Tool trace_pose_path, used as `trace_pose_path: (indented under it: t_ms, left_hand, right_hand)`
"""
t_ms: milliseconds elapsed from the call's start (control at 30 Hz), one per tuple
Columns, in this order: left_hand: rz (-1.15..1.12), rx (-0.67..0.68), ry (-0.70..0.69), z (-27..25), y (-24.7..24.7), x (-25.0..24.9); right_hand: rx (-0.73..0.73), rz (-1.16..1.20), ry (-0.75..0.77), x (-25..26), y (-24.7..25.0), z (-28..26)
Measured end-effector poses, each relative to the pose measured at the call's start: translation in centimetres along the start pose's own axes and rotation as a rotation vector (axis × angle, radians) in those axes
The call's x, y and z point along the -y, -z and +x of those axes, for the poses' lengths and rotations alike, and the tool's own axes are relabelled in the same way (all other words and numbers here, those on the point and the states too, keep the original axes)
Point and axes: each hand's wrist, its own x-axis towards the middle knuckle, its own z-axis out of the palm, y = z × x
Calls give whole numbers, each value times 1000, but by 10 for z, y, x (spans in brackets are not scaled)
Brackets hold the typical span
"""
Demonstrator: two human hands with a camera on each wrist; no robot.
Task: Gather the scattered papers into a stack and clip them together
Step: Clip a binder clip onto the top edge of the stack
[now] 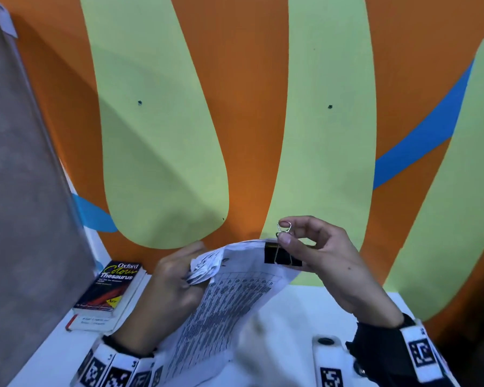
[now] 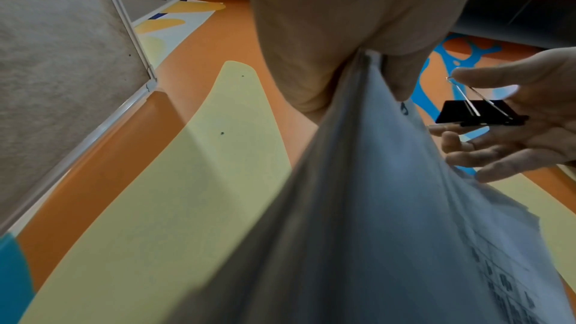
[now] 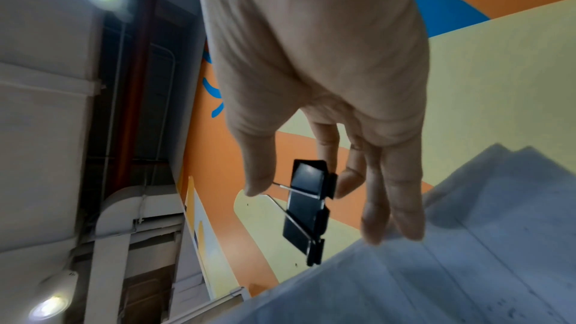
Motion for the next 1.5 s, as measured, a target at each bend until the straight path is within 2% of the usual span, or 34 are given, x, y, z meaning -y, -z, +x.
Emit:
trace_pose_path:
  t_ms: [267,433,700,867,1233,1400,1500]
  left_hand:
    - [-61,35,60,-4,0,-1]
    - [-47,32,66,-1,-1,-2]
    - [-133,7,90,4,-3,-9]
    - [-180,54,114,3,-5,-8]
    - [-215,27,105,-1,-4,-5]
    - [-226,-32,94,-3,-1,-7]
    - [-215,-38,131,-2,-2,-9]
  right_hand:
    - [-76,76,285,7,-10,3]
    - [-146,192,392,4,-12,6]
    - [-67,175,491,-2,-23,2]
    - [-23,71,556,-5,-38,1]
    - [63,6,448,-11,-43,3]
    - [184,-50,311,-4,-30,4]
    - [206,-82,291,-6,-25,4]
